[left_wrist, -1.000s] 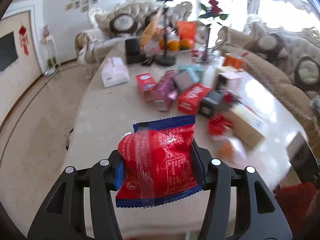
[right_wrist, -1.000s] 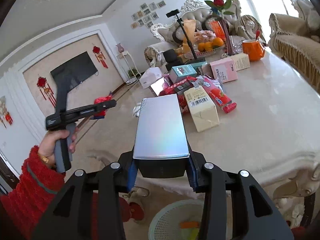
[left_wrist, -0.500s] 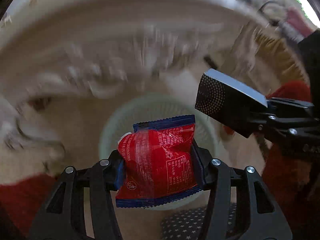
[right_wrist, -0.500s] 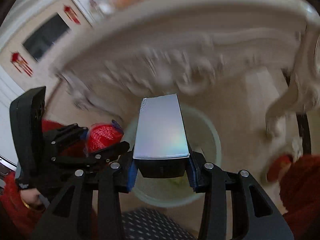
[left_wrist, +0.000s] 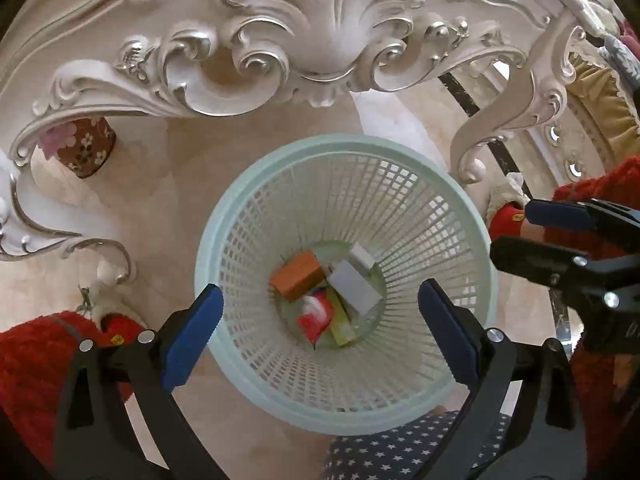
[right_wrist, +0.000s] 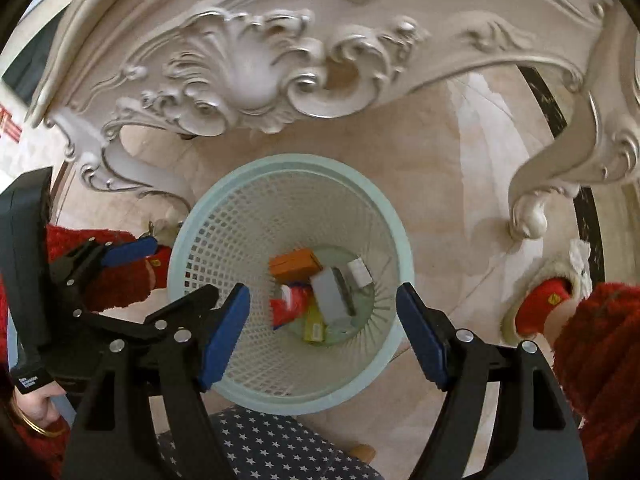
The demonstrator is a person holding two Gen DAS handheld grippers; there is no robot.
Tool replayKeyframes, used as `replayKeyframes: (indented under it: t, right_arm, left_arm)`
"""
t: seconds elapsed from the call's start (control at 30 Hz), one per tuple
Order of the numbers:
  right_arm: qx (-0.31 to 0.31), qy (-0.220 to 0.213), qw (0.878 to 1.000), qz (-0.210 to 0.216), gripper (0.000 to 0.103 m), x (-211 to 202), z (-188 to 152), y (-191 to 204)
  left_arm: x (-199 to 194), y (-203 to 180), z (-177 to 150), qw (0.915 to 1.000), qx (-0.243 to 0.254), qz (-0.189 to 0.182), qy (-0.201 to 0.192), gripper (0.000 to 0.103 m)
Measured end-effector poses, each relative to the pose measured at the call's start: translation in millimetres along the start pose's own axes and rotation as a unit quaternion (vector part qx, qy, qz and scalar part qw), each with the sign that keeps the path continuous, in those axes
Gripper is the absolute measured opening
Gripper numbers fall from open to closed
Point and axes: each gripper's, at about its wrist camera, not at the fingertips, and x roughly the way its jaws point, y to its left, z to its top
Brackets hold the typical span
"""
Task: Collect trash
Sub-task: 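Carry both items over the wastebasket and open both grippers to drop them, then grasp the crumpled white paper with the left gripper while the right grasps the cream milk carton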
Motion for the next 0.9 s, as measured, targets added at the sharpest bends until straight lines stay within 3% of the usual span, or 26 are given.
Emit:
replayKeyframes:
  t: [0.47,0.6,0.73,0.9]
  right_arm:
    - [-0.011,-0.012,1.000,-0.004,0.072,-9.8,-2.0,6.7]
    - [-0.026,-0.079,0.996,0.019,0.072,-47.5,-2.5,13.5]
    - [-0.053,-0.170,0.983,0.048,0.072,-108.7,4.7,21.6]
    - [-0.095,-0.256,0.960,0.061,0.072,-171.3,49.3,33.2]
  left_arm:
    - [-2.5,-8.9,-6.3,0.9998,0.018,0.000,-0.002,0.095]
    - [-35.3,-7.6,-6.9,0.9986,0.018,-0.010,-0.049,0.095]
    - [-93.6,3.4,-1.6,0.9942,0.003,-0.034,-0.102,0.095]
    - [-177.0,25.8,47.2,0.9830,0.015,-0.026,-0.181,0.095]
